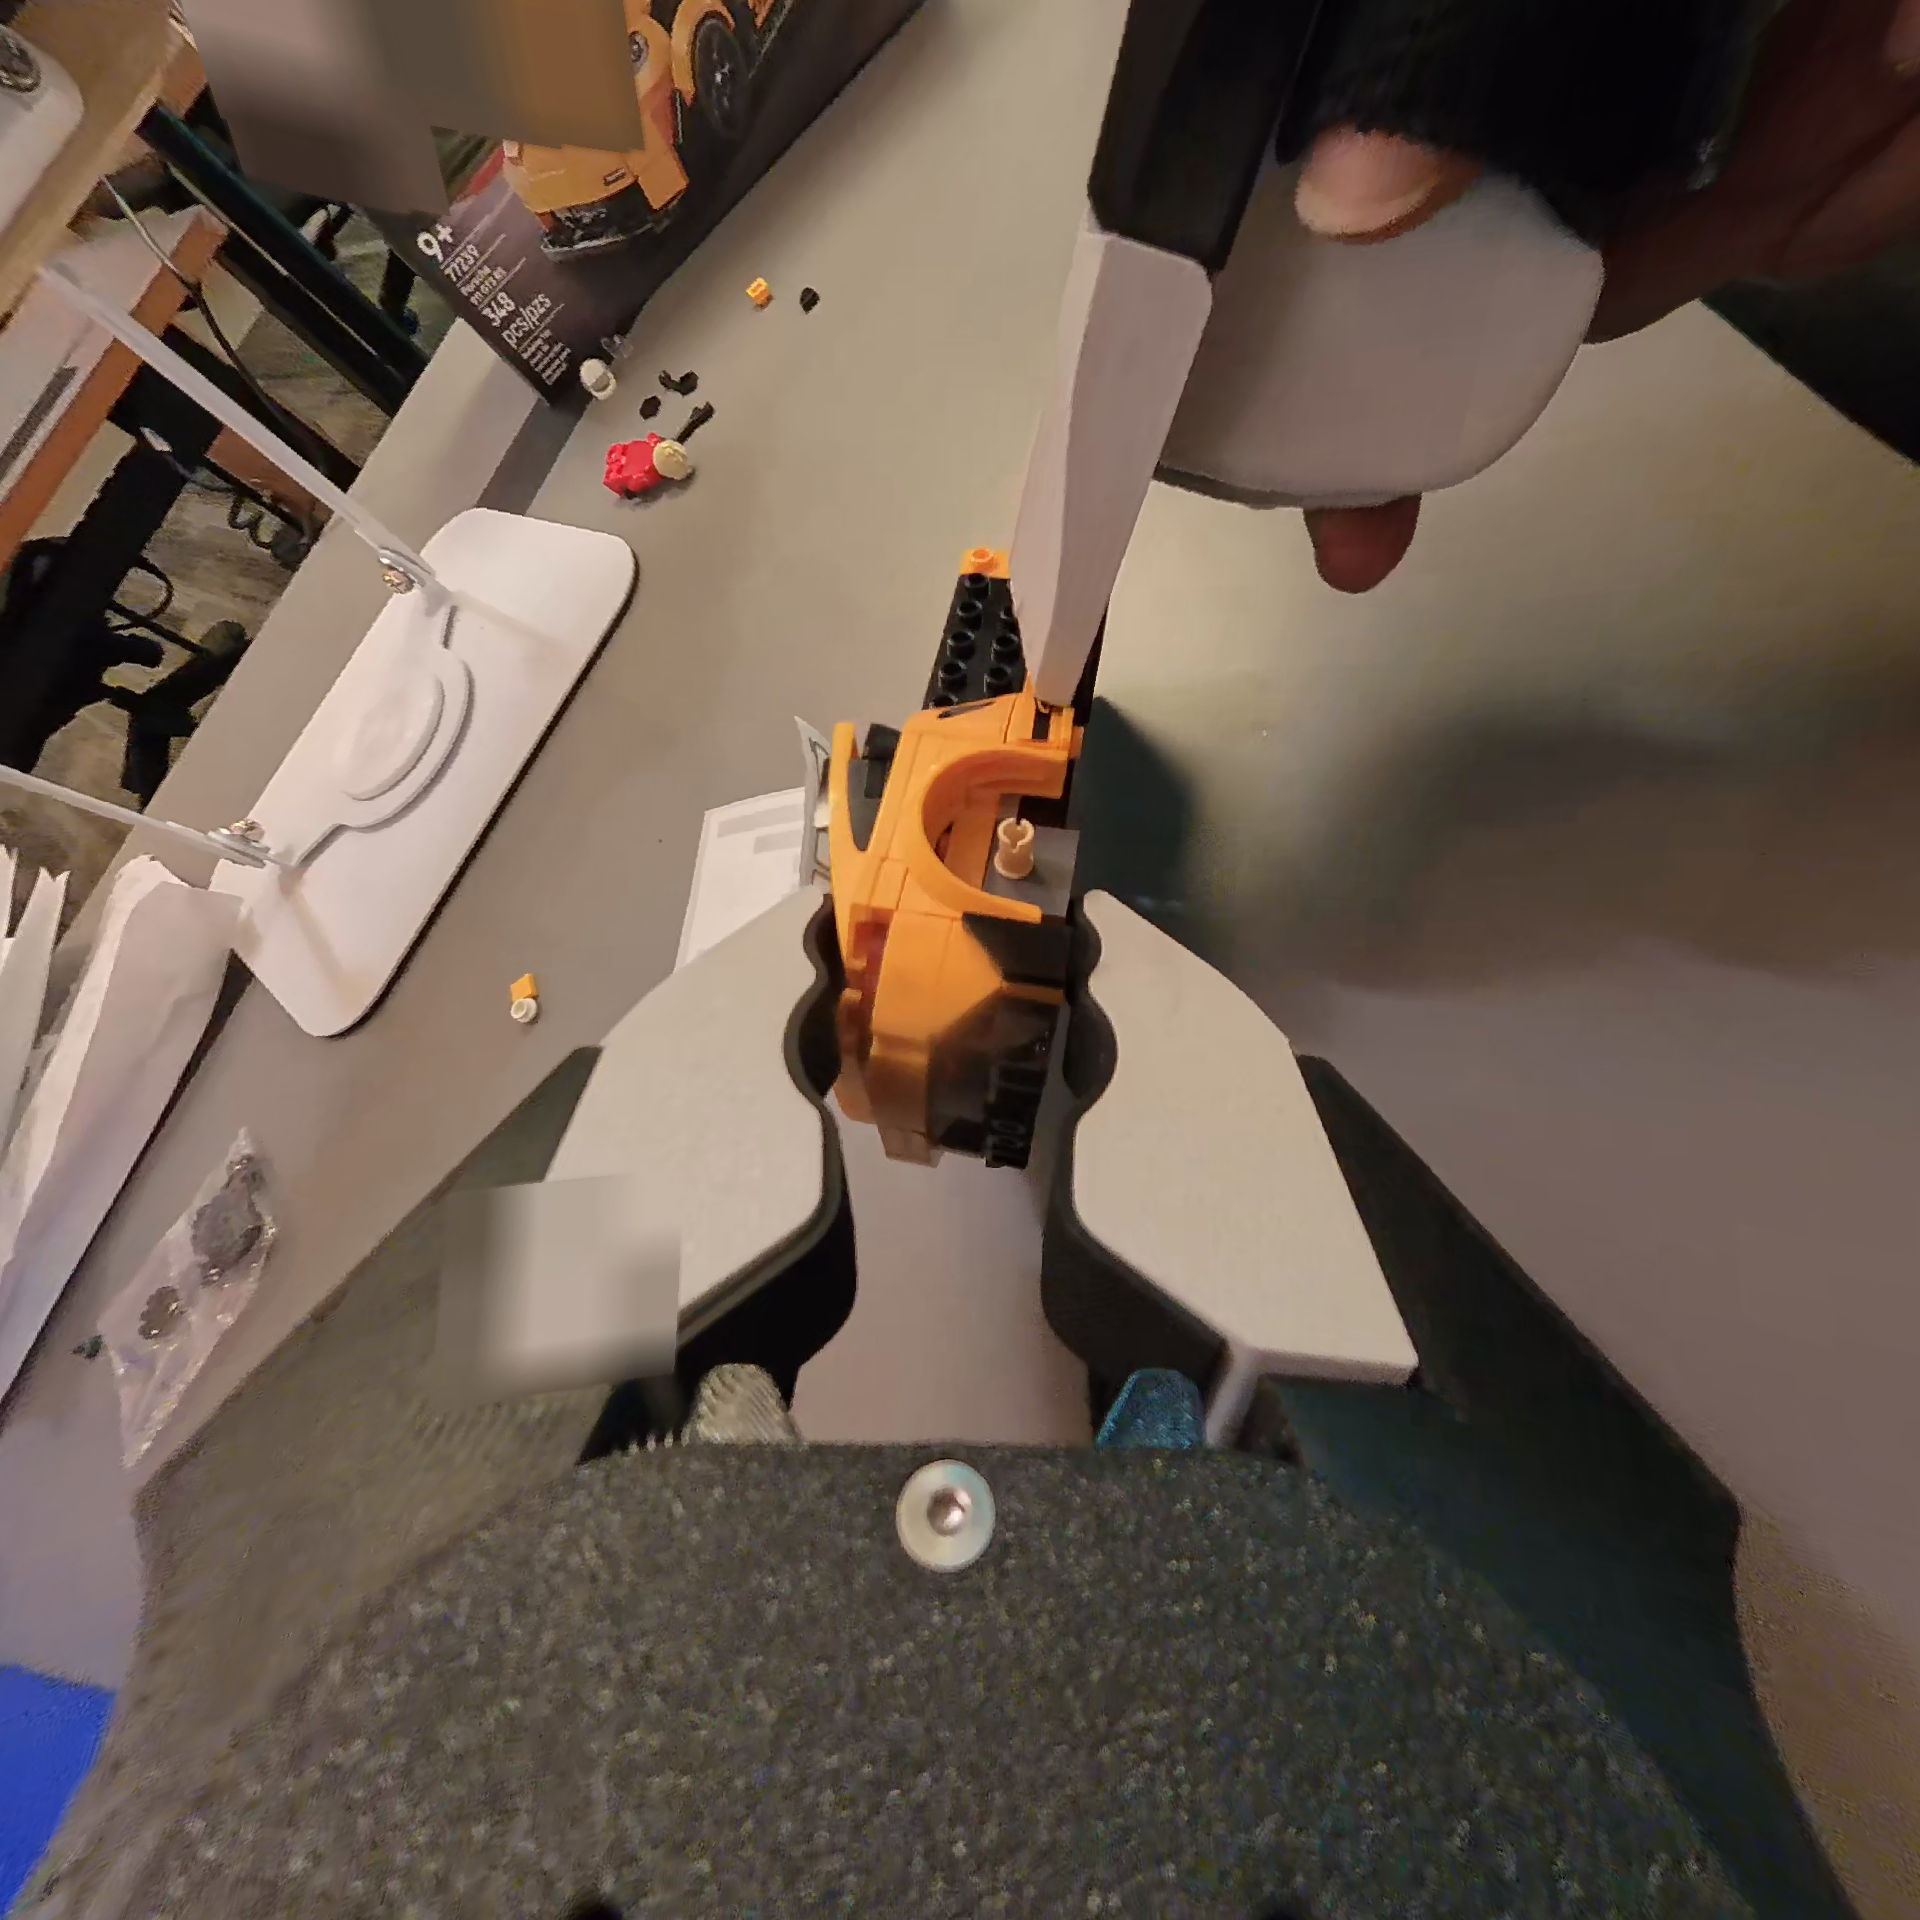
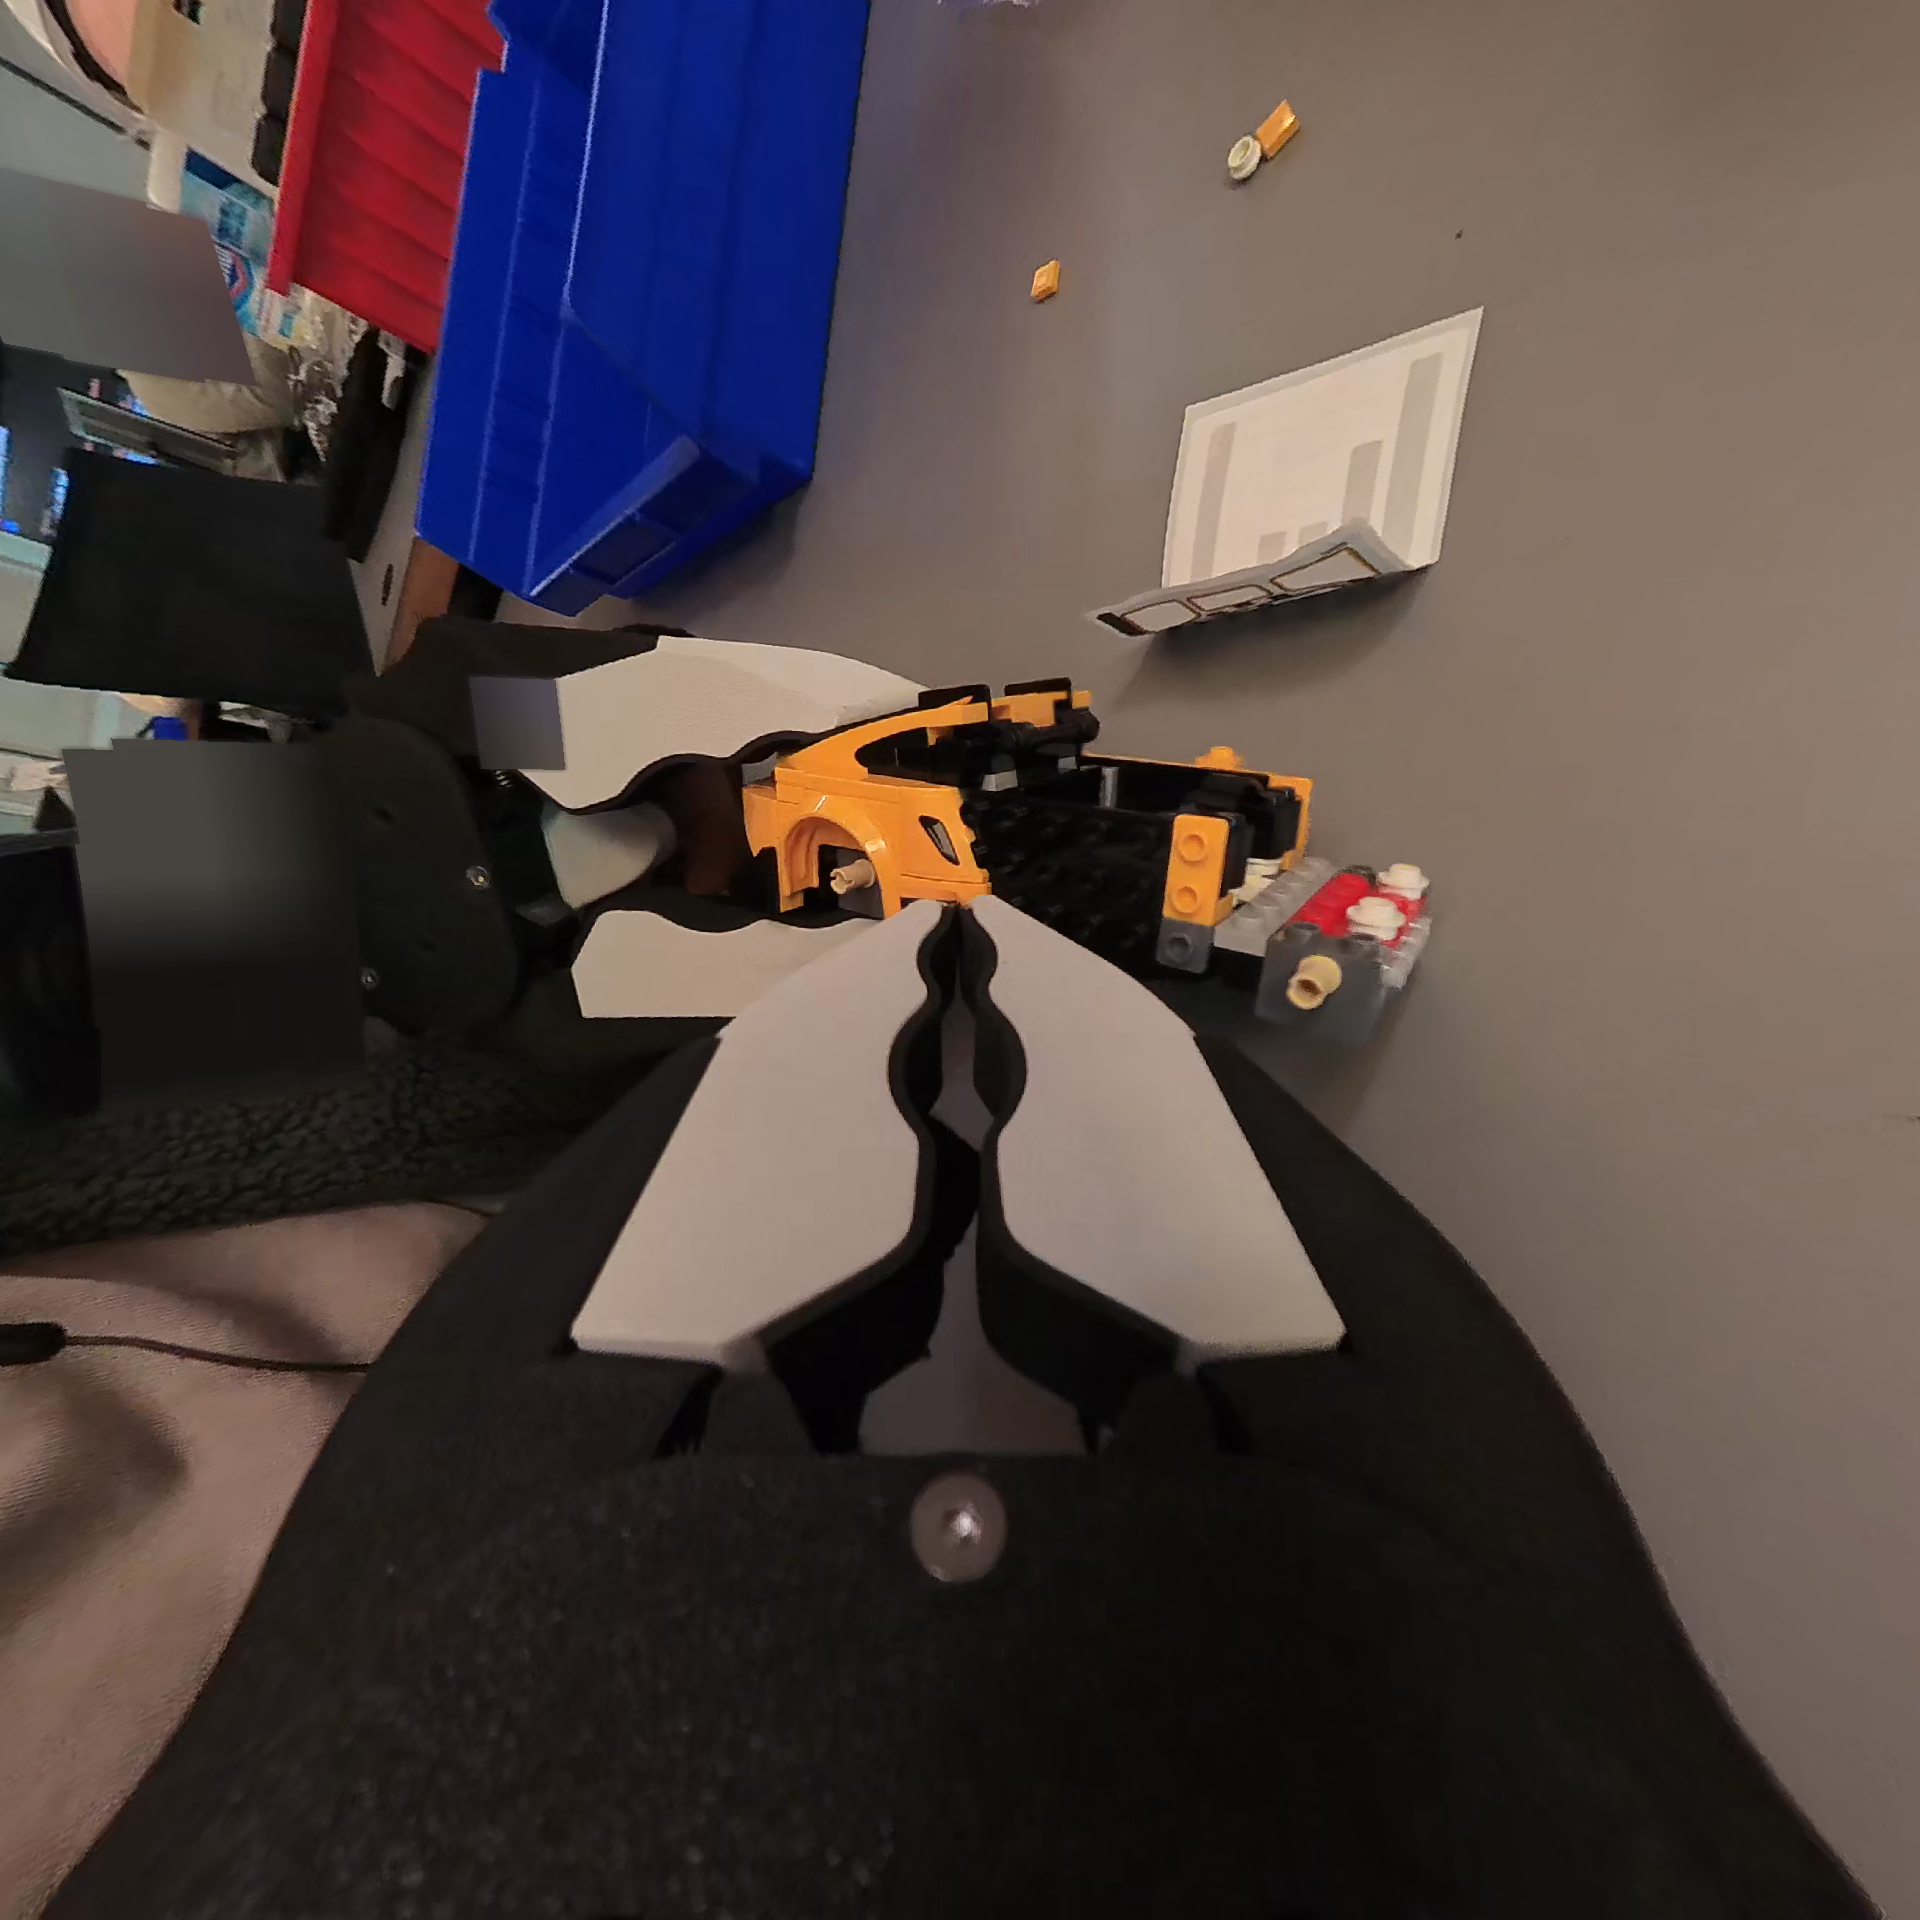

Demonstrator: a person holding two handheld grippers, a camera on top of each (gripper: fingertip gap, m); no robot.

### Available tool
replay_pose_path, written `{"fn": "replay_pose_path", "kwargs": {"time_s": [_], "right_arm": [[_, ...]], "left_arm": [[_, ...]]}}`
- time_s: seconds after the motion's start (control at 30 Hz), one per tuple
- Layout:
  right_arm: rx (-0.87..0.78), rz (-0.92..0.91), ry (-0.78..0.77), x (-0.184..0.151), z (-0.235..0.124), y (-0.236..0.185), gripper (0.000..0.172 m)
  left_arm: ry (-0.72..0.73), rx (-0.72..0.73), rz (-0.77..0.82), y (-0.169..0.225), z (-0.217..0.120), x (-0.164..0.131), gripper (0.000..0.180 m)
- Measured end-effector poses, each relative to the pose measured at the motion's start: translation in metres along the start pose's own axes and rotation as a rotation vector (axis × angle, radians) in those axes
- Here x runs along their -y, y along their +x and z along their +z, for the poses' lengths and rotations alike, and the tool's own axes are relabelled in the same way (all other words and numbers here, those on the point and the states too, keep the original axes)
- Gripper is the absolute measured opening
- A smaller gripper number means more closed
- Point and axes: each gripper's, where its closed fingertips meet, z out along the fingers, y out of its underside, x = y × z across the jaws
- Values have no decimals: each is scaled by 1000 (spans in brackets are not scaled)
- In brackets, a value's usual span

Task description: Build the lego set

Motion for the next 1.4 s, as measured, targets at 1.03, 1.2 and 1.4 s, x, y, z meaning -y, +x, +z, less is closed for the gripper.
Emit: {"fn": "replay_pose_path", "kwargs": {"time_s": [1.03,1.2,1.4], "right_arm": [[-123,-1007,-10,17,-34,-33,0],[69,-1266,-137,-5,-36,-40,0],[207,-1376,-258,-23,-24,-30,0]], "left_arm": [[152,-369,-267,16,-11,12,41],[214,-612,-343,39,-19,19,41],[213,-647,-284,47,-14,13,41]]}}
